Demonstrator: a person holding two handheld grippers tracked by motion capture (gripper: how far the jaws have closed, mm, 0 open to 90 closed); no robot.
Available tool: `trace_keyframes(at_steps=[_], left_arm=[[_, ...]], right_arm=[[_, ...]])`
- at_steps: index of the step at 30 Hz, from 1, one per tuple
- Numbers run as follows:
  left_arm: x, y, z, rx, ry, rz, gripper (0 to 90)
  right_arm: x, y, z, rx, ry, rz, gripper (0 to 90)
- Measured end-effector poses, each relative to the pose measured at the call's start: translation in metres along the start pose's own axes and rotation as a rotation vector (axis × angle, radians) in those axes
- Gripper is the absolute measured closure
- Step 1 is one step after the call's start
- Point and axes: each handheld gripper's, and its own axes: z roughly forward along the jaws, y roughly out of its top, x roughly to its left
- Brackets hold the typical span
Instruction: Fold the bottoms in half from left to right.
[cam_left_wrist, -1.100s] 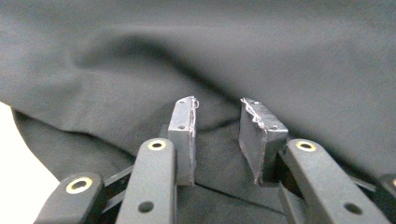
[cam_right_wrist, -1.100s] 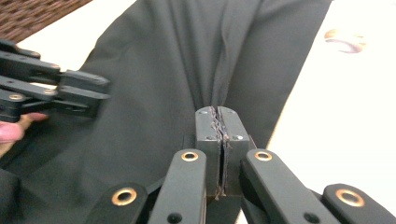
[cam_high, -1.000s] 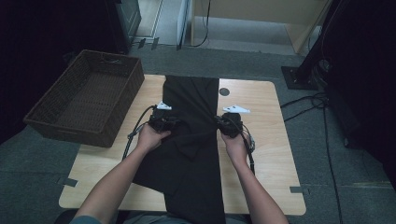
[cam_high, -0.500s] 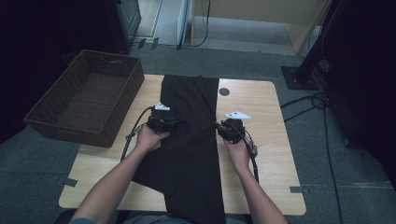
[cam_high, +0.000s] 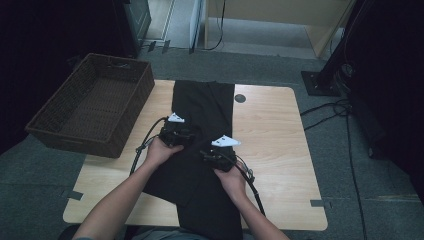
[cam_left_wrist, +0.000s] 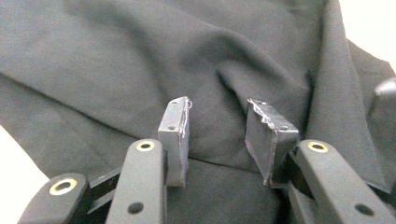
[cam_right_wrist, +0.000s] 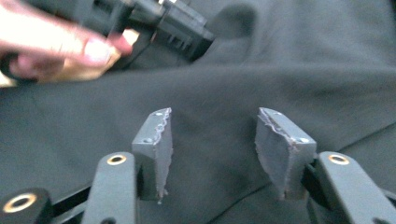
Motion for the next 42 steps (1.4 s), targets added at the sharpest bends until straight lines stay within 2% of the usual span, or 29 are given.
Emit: trace_keyframes(at_steps=[3, 5, 6, 7, 9, 10, 13, 17, 20, 24, 25, 27, 28, 29, 31, 35, 39, 42], left_arm=[[0.001, 0.001, 0.002, -0.008, 0.024, 0.019, 63.0], [0.002, 0.002, 0.003, -0.008, 0.042, 0.033, 63.9], [0.004, 0.003, 0.003, -0.009, 0.049, 0.034, 64.4], [0.005, 0.003, 0.003, -0.013, 0.056, 0.028, 65.1], [0.010, 0.005, 0.004, -0.011, 0.069, 0.022, 65.6], [0.012, 0.006, 0.004, -0.011, 0.067, 0.011, 66.7], [0.015, 0.007, 0.002, -0.006, 0.093, 0.020, 67.1], [0.019, 0.007, 0.001, -0.007, 0.097, 0.011, 67.3], [0.018, 0.007, 0.001, -0.007, 0.099, 0.015, 67.3], [0.020, 0.006, -0.001, -0.004, 0.118, 0.016, 67.3], [0.021, 0.007, -0.001, 0.000, 0.118, 0.010, 67.3], [0.020, 0.007, -0.002, 0.004, 0.106, -0.021, 65.4], [0.020, 0.007, -0.003, 0.010, 0.091, -0.029, 64.9], [0.019, 0.006, -0.004, 0.017, 0.073, -0.032, 64.8], [0.016, 0.002, -0.008, 0.027, 0.047, -0.038, 64.4], [0.008, -0.009, -0.017, 0.038, 0.019, -0.001, 62.7], [0.001, -0.019, -0.026, 0.047, -0.001, 0.034, 61.8], [-0.002, -0.025, -0.028, 0.024, 0.008, 0.047, 61.0]], right_arm=[[0.003, -0.001, 0.007, 0.040, -0.019, -0.026, 46.0], [0.005, 0.000, 0.009, 0.043, -0.049, -0.050, 53.7], [0.006, 0.000, 0.010, 0.043, -0.062, -0.062, 61.1], [0.006, 0.001, 0.010, 0.041, -0.054, -0.060, 72.3], [0.006, 0.001, 0.010, 0.039, -0.049, -0.071, 86.7], [0.006, 0.001, 0.011, 0.042, -0.040, -0.072, 88.9], [0.000, 0.005, 0.005, 0.082, -0.016, -0.034, 89.6], [-0.013, 0.001, -0.017, 0.092, 0.008, 0.003, 89.3], [-0.024, -0.009, -0.033, 0.125, -0.008, -0.011, 89.0], [-0.042, -0.022, -0.050, 0.161, -0.061, 0.003, 88.5], [-0.047, -0.024, -0.053, 0.156, -0.059, 0.010, 86.6], [-0.051, -0.023, -0.056, 0.147, -0.090, 0.026, 78.7], [-0.051, -0.021, -0.057, 0.124, -0.080, 0.035, 74.7], [-0.049, -0.018, -0.058, 0.092, -0.065, 0.042, 71.9], [-0.039, -0.012, -0.059, 0.039, -0.024, 0.024, 68.2], [-0.011, -0.006, -0.057, 0.005, 0.043, -0.030, 65.1], [0.015, -0.010, -0.054, 0.014, 0.118, -0.046, 65.5], [0.033, -0.018, -0.043, 0.029, 0.156, -0.083, 60.0]])
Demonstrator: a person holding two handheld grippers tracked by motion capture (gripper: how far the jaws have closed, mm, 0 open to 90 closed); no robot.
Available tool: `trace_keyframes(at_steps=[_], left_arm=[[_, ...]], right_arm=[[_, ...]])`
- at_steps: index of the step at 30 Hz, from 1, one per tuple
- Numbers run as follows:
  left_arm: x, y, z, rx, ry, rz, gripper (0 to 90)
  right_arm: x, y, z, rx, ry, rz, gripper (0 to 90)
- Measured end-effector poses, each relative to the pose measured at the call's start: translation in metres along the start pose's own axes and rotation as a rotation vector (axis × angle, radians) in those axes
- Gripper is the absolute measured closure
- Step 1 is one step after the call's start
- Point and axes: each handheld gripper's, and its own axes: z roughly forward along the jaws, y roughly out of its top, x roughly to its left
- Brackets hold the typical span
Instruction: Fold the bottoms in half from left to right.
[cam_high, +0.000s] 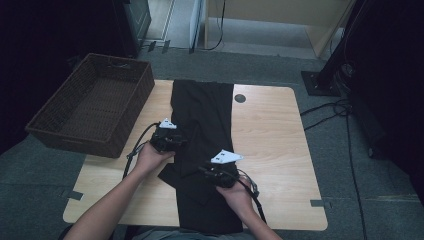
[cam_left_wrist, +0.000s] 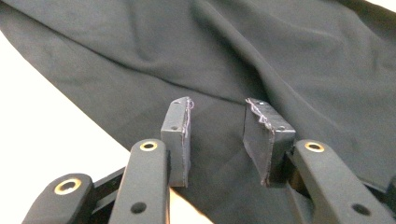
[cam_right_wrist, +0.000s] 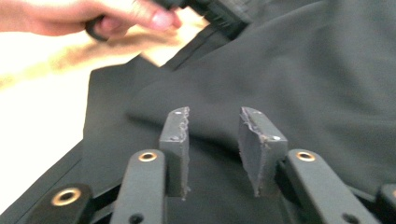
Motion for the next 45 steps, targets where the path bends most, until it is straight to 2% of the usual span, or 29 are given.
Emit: trace_keyframes(at_steps=[5, 8, 10, 12, 14, 16, 18, 20, 21, 26, 39, 40, 41, 44, 45], left_arm=[[0.003, 0.002, 0.005, -0.029, 0.020, -0.036, 62.5], [0.007, 0.005, 0.008, -0.043, 0.041, -0.044, 63.0], [0.010, 0.007, 0.010, -0.049, 0.049, -0.058, 63.1], [0.011, 0.009, 0.011, -0.047, 0.054, -0.059, 63.1], [0.011, 0.010, 0.012, -0.048, 0.059, -0.059, 63.2], [0.011, 0.010, 0.012, -0.046, 0.061, -0.054, 63.4], [0.011, 0.010, 0.012, -0.047, 0.059, -0.057, 63.8], [0.012, 0.010, 0.012, -0.048, 0.055, -0.058, 63.8], [0.012, 0.010, 0.012, -0.049, 0.055, -0.058, 63.8], [0.011, 0.010, 0.012, -0.042, 0.061, -0.050, 63.8], [0.012, 0.010, 0.011, -0.039, 0.050, -0.069, 63.6], [0.012, 0.010, 0.011, -0.040, 0.048, -0.070, 63.5], [0.011, 0.009, 0.010, -0.040, 0.044, -0.070, 63.4], [0.010, 0.007, 0.009, -0.046, 0.040, -0.072, 63.3], [0.010, 0.007, 0.009, -0.046, 0.040, -0.072, 63.2]], right_arm=[[0.012, -0.005, 0.022, 0.020, 0.009, -0.025, 51.6], [0.017, -0.004, 0.027, 0.022, 0.017, -0.024, 48.3], [0.021, -0.006, 0.029, 0.029, 0.021, -0.037, 46.7], [0.023, -0.006, 0.032, 0.035, 0.004, -0.058, 45.4], [0.024, -0.005, 0.033, 0.039, -0.012, -0.074, 47.7], [0.026, -0.005, 0.034, 0.038, -0.047, -0.088, 54.4], [0.028, -0.007, 0.032, 0.036, -0.042, -0.108, 70.2], [0.028, -0.009, 0.030, 0.037, -0.031, -0.108, 85.1], [0.028, -0.010, 0.028, 0.036, -0.017, -0.098, 89.2], [0.022, -0.014, 0.015, 0.084, 0.050, -0.033, 90.0], [0.029, -0.049, -0.043, 0.188, 0.090, -0.043, 90.0], [0.027, -0.048, -0.046, 0.175, 0.090, -0.039, 88.5], [0.023, -0.045, -0.048, 0.151, 0.079, -0.030, 82.7], [0.008, -0.031, -0.050, 0.048, 0.039, 0.004, 71.3], [0.002, -0.026, -0.049, 0.028, 0.021, 0.012, 70.4]])
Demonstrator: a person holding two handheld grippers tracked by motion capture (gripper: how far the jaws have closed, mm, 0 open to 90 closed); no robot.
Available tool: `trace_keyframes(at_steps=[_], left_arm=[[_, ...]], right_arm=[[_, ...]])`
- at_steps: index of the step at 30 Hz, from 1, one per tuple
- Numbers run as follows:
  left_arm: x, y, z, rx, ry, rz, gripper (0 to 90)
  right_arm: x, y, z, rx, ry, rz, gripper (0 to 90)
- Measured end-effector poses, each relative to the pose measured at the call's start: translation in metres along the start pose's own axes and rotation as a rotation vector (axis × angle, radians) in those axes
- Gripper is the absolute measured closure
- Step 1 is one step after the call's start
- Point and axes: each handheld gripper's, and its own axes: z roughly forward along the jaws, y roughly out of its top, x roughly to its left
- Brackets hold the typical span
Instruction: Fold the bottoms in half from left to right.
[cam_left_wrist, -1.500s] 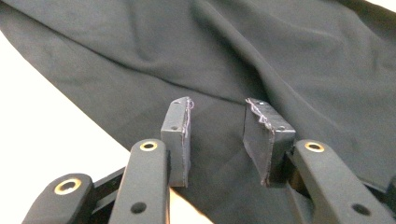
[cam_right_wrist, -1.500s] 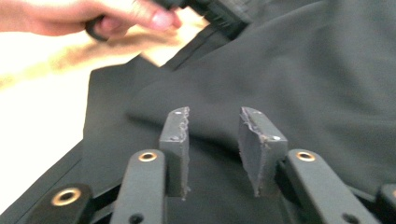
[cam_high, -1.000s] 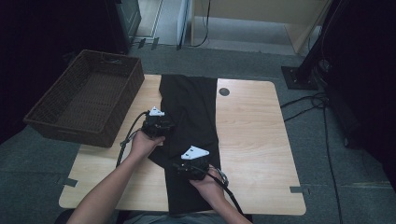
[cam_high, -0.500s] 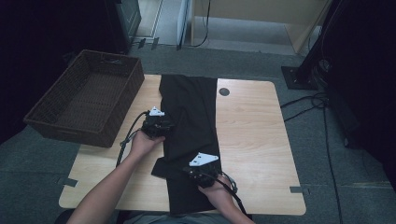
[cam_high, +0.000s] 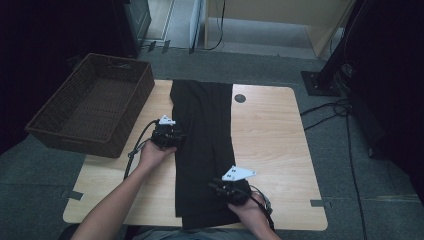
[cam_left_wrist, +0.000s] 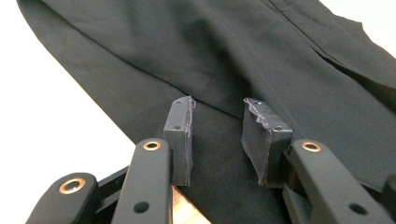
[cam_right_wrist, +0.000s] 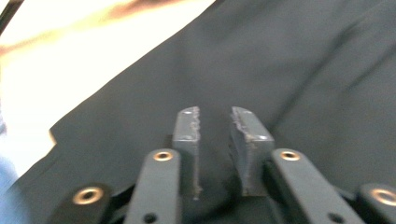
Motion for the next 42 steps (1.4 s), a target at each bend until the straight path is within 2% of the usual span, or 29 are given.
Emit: trace_keyframes(at_steps=[4, 7, 10, 14, 17, 19, 21, 24, 27, 29, 31, 34, 35, 37, 39, 41, 42], left_arm=[[-0.002, -0.002, -0.001, -0.002, -0.005, -0.002, 62.4], [-0.004, -0.003, -0.003, 0.009, -0.007, 0.000, 61.7], [-0.007, -0.005, -0.005, 0.016, -0.010, 0.008, 60.5], [-0.009, -0.009, -0.008, 0.006, -0.016, -0.004, 59.5], [-0.011, -0.012, -0.009, -0.001, -0.013, -0.008, 59.3], [-0.012, -0.013, -0.009, -0.005, -0.006, -0.004, 59.4], [-0.013, -0.013, -0.009, -0.007, 0.001, -0.003, 59.3], [-0.014, -0.014, -0.010, -0.010, 0.004, -0.011, 59.4], [-0.014, -0.015, -0.010, -0.016, 0.002, -0.021, 59.4], [-0.014, -0.015, -0.010, -0.018, 0.003, -0.022, 59.4], [-0.015, -0.015, -0.010, -0.020, 0.006, -0.024, 59.4], [-0.015, -0.015, -0.010, -0.020, 0.004, -0.031, 59.3], [-0.014, -0.015, -0.010, -0.022, -0.004, -0.036, 59.0], [-0.011, -0.014, -0.011, -0.017, -0.021, -0.057, 55.9], [-0.006, -0.011, -0.013, -0.004, -0.024, -0.082, 53.7], [-0.001, -0.005, -0.015, 0.006, -0.015, -0.083, 50.8], [0.001, -0.002, -0.017, 0.011, -0.010, -0.071, 48.7]], right_arm=[[-0.025, 0.018, 0.013, -0.048, -0.064, 0.009, 57.8], [-0.043, 0.030, 0.029, -0.059, -0.118, 0.013, 49.2], [-0.064, 0.042, 0.044, -0.075, -0.171, 0.051, 44.1], [-0.091, 0.061, 0.062, -0.060, -0.243, 0.049, 40.7], [-0.111, 0.072, 0.076, -0.076, -0.273, 0.098, 39.1], [-0.122, 0.077, 0.086, -0.065, -0.318, 0.097, 39.1], [-0.133, 0.081, 0.096, -0.053, -0.335, 0.125, 39.0], [-0.142, 0.084, 0.109, -0.040, -0.340, 0.161, 39.0], [-0.144, 0.087, 0.115, -0.032, -0.370, 0.155, 40.3], [-0.144, 0.089, 0.119, -0.026, -0.374, 0.154, 40.7], [-0.143, 0.090, 0.120, -0.026, -0.357, 0.151, 50.1], [-0.140, 0.091, 0.122, -0.037, -0.327, 0.148, 69.3], [-0.139, 0.091, 0.122, -0.039, -0.311, 0.159, 77.9], [-0.137, 0.090, 0.121, -0.039, -0.273, 0.205, 85.5], [-0.140, 0.089, 0.116, -0.021, -0.223, 0.240, 88.1], [-0.139, 0.088, 0.111, 0.001, -0.219, 0.235, 88.8], [-0.138, 0.086, 0.107, 0.014, -0.221, 0.221, 88.9]])
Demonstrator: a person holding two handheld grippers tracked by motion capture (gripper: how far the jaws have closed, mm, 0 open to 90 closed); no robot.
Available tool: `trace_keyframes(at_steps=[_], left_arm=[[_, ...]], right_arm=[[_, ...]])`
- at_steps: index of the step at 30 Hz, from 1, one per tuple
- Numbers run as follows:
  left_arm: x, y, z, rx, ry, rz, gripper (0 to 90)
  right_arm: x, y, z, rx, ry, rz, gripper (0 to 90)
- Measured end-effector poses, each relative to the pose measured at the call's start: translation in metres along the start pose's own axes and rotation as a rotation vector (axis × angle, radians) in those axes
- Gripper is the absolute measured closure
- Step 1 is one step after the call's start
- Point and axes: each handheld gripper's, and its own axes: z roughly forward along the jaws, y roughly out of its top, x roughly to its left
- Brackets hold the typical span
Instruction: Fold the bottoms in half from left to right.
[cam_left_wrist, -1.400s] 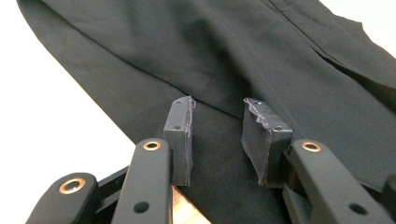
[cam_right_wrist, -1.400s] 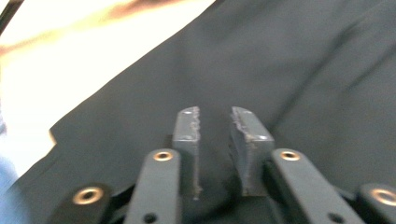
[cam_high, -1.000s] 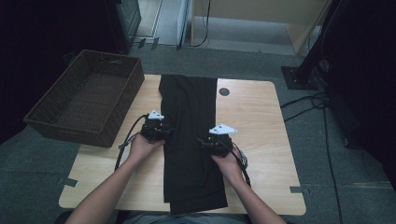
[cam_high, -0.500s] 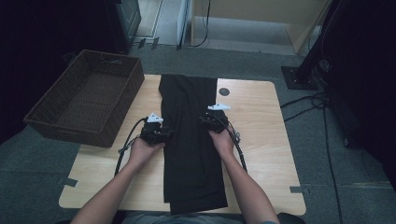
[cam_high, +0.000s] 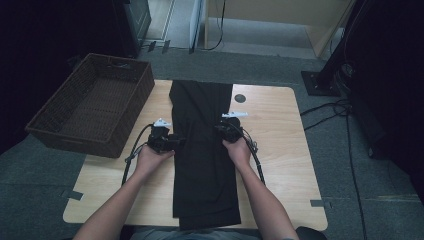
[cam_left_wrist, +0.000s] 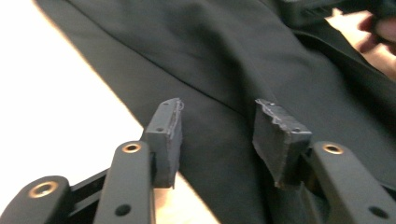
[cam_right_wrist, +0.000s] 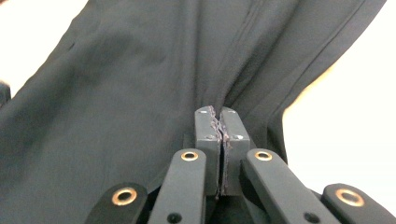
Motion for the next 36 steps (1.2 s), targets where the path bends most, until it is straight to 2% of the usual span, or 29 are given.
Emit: trace_keyframes(at_steps=[3, 7, 11, 12, 16, 19, 23, 26, 27, 29, 32, 34, 36], left_arm=[[0.005, 0.010, -0.002, -0.004, 0.015, 0.018, 43.4], [0.013, 0.023, 0.002, -0.007, 0.031, 0.010, 40.2], [0.021, 0.035, 0.010, 0.002, 0.041, -0.001, 38.8], [0.023, 0.039, 0.013, 0.000, 0.042, -0.012, 38.6], [0.027, 0.050, 0.024, 0.005, 0.063, 0.002, 37.5], [0.029, 0.055, 0.032, 0.015, 0.073, 0.001, 37.3], [0.030, 0.056, 0.042, 0.022, 0.073, -0.011, 37.7], [0.027, 0.053, 0.049, 0.040, 0.082, 0.022, 38.6], [0.025, 0.052, 0.050, 0.029, 0.096, 0.039, 38.9], [0.022, 0.050, 0.051, 0.022, 0.119, 0.072, 43.8], [0.017, 0.046, 0.051, 0.005, 0.126, 0.134, 58.2], [0.015, 0.044, 0.052, 0.002, 0.112, 0.154, 71.5], [0.013, 0.045, 0.052, 0.016, 0.098, 0.153, 83.2]], right_arm=[[0.002, -0.009, -0.012, -0.003, 0.017, -0.008, 89.1], [0.008, -0.021, -0.031, -0.019, 0.045, -0.021, 89.2], [0.015, -0.035, -0.046, -0.014, 0.061, -0.057, 89.1], [0.017, -0.039, -0.050, -0.015, 0.065, -0.054, 89.1], [0.019, -0.051, -0.062, -0.014, 0.084, -0.050, 89.2], [0.020, -0.059, -0.070, -0.015, 0.108, -0.032, 89.8], [0.023, -0.066, -0.079, -0.025, 0.116, -0.025, 89.8], [0.026, -0.070, -0.082, -0.028, 0.122, -0.026, 89.8], [0.027, -0.071, -0.082, -0.029, 0.124, -0.030, 89.8], [0.030, -0.073, -0.083, -0.032, 0.125, -0.031, 89.9], [0.034, -0.076, -0.084, -0.019, 0.131, -0.032, 90.0], [0.038, -0.080, -0.084, 0.002, 0.130, -0.057, 90.0], [0.041, -0.084, -0.081, 0.017, 0.120, -0.087, 90.0]])
